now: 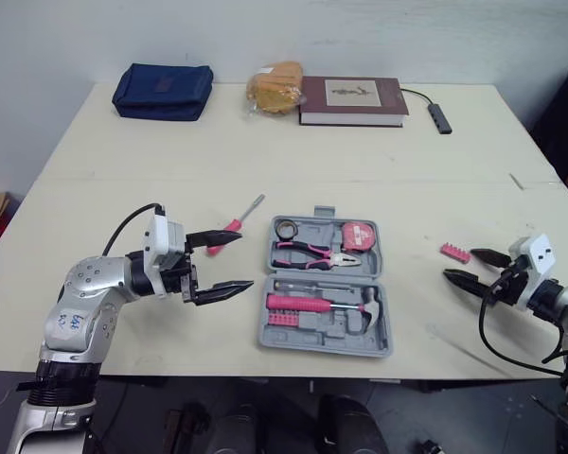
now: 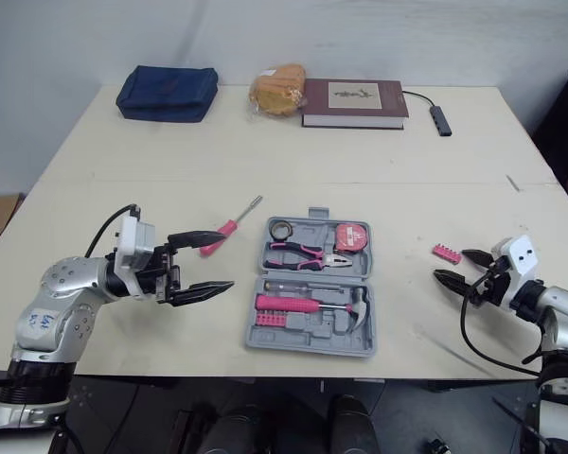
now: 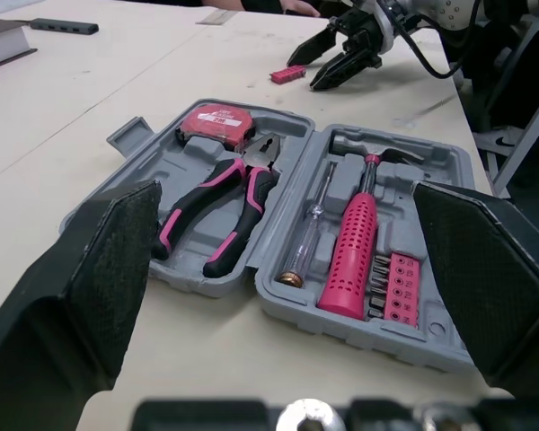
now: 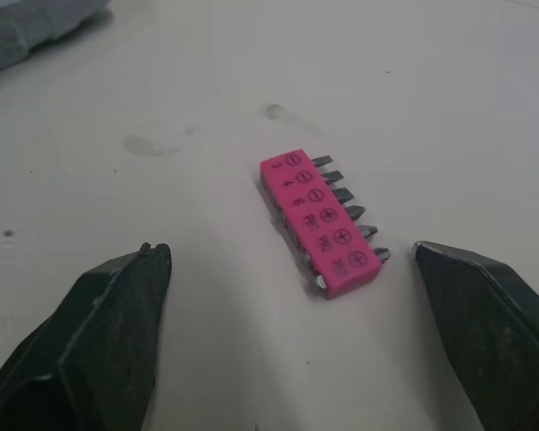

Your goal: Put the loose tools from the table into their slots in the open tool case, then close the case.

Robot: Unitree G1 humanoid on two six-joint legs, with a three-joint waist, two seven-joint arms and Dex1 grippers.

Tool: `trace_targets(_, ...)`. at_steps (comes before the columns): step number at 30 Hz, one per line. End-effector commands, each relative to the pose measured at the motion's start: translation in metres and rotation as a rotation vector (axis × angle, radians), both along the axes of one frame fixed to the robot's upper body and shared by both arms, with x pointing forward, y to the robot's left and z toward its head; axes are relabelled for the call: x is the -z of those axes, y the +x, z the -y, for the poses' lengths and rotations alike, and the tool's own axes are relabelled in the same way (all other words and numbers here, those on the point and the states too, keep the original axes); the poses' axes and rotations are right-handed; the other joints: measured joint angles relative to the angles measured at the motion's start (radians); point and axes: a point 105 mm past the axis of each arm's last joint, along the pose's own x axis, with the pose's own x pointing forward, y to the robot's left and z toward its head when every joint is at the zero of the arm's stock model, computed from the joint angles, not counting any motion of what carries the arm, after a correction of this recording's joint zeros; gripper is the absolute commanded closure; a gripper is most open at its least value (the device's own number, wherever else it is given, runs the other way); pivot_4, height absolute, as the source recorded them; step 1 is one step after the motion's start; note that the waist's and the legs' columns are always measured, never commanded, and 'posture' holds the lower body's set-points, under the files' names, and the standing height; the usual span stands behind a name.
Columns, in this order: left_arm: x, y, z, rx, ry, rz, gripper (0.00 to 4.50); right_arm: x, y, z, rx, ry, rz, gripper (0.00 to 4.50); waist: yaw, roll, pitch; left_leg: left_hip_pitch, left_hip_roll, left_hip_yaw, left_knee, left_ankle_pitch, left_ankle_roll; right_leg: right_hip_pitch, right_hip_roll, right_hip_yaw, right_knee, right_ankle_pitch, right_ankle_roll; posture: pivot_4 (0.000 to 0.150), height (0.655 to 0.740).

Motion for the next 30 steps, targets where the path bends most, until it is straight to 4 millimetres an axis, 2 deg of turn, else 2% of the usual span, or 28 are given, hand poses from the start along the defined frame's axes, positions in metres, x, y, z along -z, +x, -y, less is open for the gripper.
trace_targets(1, -0.017, -0.003, 0.006, 0.025, -0.016, 0.067, 0.01, -0.004, 0.005, -0.009, 0.019, -0.031, 0.034, 0.00, 0.000, 0.000, 0.000, 0.000, 0.000, -0.001, 0.000, 0.000, 0.000, 0.000, 0.000, 0.000, 0.000, 0.000, 0.000, 0.150, 0.7400)
trace_targets(3, -0.018, -0.002, 0.006, 0.025, -0.017, 0.068, 0.01, -0.002, 0.007, -0.002, 0.077, -0.081, 0.027, 0.00, 0.000, 0.000, 0.000, -0.001, 0.000, -0.001, 0.001, 0.000, -0.001, 0.000, 0.000, 0.000, 0.000, 0.000, 0.000, 0.150, 0.7400)
trace_targets(8, -0.019, -0.002, 0.007, 0.023, -0.030, 0.065, 0.01, 0.000, 0.006, 0.000, 0.086, -0.082, 0.014, 0.00, 0.000, 0.000, 0.000, -0.001, 0.000, -0.001, 0.001, 0.000, -0.001, 0.000, 0.000, 0.000, 0.000, 0.000, 0.000, 0.150, 0.7400)
trace_targets(13, -0.019, -0.001, 0.010, 0.030, -0.031, 0.064, 0.01, -0.006, 0.006, -0.014, -0.004, 0.051, 0.013, 0.00, 0.000, 0.000, 0.000, -0.001, 0.000, -0.001, 0.001, 0.000, 0.000, 0.000, 0.000, 0.000, 0.000, 0.000, 0.000, 0.150, 0.7400)
trace_targets(21, -0.020, -0.001, 0.013, 0.046, -0.028, 0.062, 0.01, 0.004, 0.004, -0.020, -0.060, 0.042, -0.063, 0.00, -0.001, 0.000, 0.000, -0.002, 0.000, -0.002, 0.001, 0.000, 0.000, 0.000, 0.001, -0.001, 0.000, 0.000, 0.000, 0.150, 0.7400)
trace_targets(30, -0.019, -0.003, 0.014, 0.053, -0.027, 0.059, 0.01, -0.001, -0.001, -0.023, -0.095, 0.061, -0.055, 0.00, 0.000, 0.000, 0.000, -0.002, 0.000, -0.002, 0.001, 0.000, 0.000, 0.000, 0.001, -0.001, 0.000, 0.000, 0.000, 0.150, 0.7400)
